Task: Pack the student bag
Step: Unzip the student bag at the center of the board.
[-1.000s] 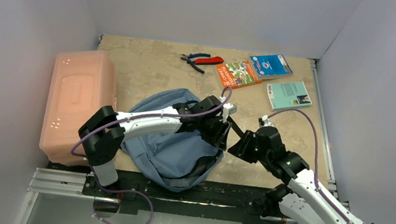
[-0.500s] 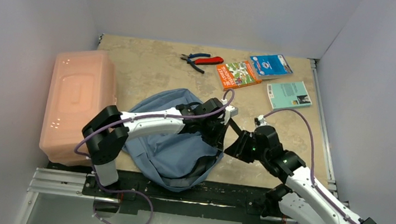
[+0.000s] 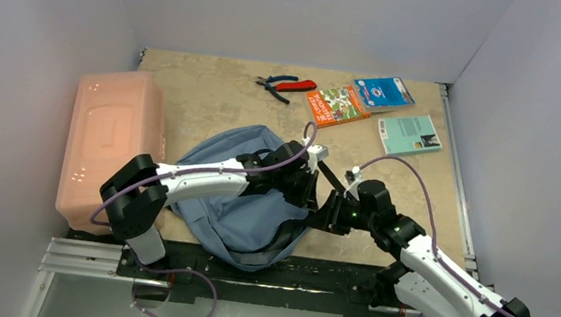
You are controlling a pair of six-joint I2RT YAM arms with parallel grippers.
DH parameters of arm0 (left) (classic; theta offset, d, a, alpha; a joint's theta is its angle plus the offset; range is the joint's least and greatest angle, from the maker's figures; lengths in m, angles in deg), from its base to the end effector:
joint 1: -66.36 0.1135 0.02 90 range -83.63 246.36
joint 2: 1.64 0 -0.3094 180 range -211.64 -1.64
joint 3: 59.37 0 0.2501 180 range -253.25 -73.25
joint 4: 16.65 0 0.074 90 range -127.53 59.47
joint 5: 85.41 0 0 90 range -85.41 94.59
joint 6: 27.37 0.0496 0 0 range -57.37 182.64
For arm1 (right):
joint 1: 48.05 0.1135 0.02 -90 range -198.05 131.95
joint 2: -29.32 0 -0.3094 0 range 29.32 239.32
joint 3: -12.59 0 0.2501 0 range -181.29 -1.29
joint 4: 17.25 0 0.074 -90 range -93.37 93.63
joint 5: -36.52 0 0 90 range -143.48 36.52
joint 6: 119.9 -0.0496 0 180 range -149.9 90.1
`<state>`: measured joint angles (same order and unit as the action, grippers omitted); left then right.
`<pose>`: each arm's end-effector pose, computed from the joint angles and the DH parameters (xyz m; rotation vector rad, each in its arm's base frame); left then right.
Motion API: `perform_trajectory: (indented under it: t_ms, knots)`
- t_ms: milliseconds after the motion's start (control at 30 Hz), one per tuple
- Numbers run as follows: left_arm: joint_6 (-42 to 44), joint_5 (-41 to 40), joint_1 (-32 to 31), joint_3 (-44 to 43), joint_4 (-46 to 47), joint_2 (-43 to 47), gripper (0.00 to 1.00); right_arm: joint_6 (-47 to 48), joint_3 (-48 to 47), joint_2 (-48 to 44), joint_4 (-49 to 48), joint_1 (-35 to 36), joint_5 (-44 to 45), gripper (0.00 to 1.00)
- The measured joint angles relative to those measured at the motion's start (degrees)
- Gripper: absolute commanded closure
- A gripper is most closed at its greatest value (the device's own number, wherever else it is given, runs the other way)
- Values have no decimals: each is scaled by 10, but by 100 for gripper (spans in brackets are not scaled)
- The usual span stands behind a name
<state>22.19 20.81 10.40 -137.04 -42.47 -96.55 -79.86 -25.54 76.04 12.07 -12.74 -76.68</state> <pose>0.1980 -0.3178 0.2646 0.5076 2.5401 -1.0824 0.1107 0.1024 0.2279 0.0691 2.4795 1.1897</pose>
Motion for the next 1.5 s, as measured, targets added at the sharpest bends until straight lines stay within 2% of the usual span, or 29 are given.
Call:
perform_trajectory:
  t_ms: [67, 100, 267, 367, 433, 733, 1000, 1033, 1133, 1333, 1500]
  knots:
    - [-6, -2, 0, 5, 7, 9, 100, -2, 1, 0, 1, 0, 2, 79]
    - [-9, -2, 0, 8, 8, 15, 100, -4, 1, 0, 2, 0, 4, 80]
    - [-11, -5, 0, 20, 13, 43, 100, -28, 1, -31, 17, 0, 45, 77]
    - [-16, -9, 0, 34, 18, 54, 100, -41, 1, -44, 28, 0, 73, 68]
    - [-20, -10, 0, 41, 18, 59, 100, -43, 0, -40, 34, 0, 86, 66]
    - [-26, -13, 0, 58, 25, 68, 100, -42, -16, 3, 30, 0, 129, 72]
    - [-33, -14, 0, 68, 33, 76, 100, -40, -16, 47, -3, 0, 128, 76]
    - [-35, -14, 0, 68, 34, 76, 100, -40, -16, 49, -9, 0, 127, 79]
    - [-35, -14, 0, 68, 38, 76, 100, -37, -16, 62, -27, 0, 119, 100]
    - [-35, -19, 0, 67, 37, 76, 100, -22, -16, 84, -42, 3, 123, 100]
    - [-43, -57, 28, 47, 1, 77, 100, -12, -49, 54, 38, 37, 213, 100]
